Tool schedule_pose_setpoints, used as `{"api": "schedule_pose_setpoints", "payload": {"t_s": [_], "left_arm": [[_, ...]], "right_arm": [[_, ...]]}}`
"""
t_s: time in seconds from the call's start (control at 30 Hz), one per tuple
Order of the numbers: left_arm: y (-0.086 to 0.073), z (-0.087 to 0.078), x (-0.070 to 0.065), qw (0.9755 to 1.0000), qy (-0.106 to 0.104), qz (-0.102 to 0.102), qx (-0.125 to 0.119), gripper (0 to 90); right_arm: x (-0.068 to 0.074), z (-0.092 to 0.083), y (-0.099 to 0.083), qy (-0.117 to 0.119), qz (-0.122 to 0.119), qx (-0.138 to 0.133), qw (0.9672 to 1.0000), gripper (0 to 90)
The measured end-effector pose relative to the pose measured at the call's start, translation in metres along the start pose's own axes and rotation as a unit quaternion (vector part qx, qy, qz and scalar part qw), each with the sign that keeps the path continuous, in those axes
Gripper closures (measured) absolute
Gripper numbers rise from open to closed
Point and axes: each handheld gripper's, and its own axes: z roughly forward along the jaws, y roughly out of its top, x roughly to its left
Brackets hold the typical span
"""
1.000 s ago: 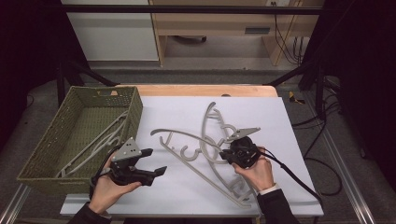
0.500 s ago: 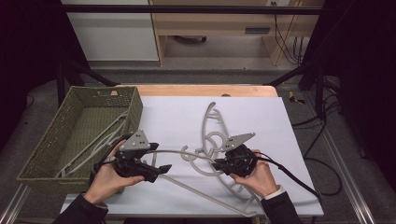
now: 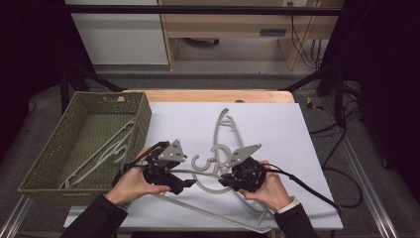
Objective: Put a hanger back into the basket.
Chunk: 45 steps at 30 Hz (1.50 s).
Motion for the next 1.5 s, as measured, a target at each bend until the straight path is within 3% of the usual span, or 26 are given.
{"api": "schedule_pose_setpoints", "payload": {"t_s": [0.2, 0.63, 0.9, 1.13, 1.37, 1.5], "left_arm": [[0.006, 0.013, -0.002, 0.999, -0.018, 0.022, 0.033, 31.6], [0.012, 0.033, -0.003, 0.9965, -0.038, 0.045, 0.058, 58.3], [0.012, 0.043, -0.008, 0.993, -0.04, 0.072, 0.084, 72.8], [0.009, 0.041, -0.013, 0.9895, -0.048, 0.097, 0.096, 77.4], [0.006, 0.035, -0.021, 0.9901, -0.061, 0.087, 0.091, 82.2], [0.004, 0.028, -0.021, 0.9939, -0.056, 0.064, 0.071, 82.3]], "right_arm": [[0.004, 0.0, 0.002, 0.005, -0.01, 0.007, 0.9999, 83.0], [0.009, 0.005, 0.005, 0.013, -0.026, 0.021, 0.9994, 83.0], [0.01, 0.008, 0.005, 0.017, -0.03, 0.019, 0.9992, 83.0], [0.009, 0.012, 0.004, 0.03, -0.043, 0.02, 0.9984, 82.3], [0.011, 0.012, 0.004, 0.03, -0.048, 0.016, 0.9983, 76.9], [0.011, 0.007, 0.003, 0.019, -0.045, -0.005, 0.9988, 73.2]]}}
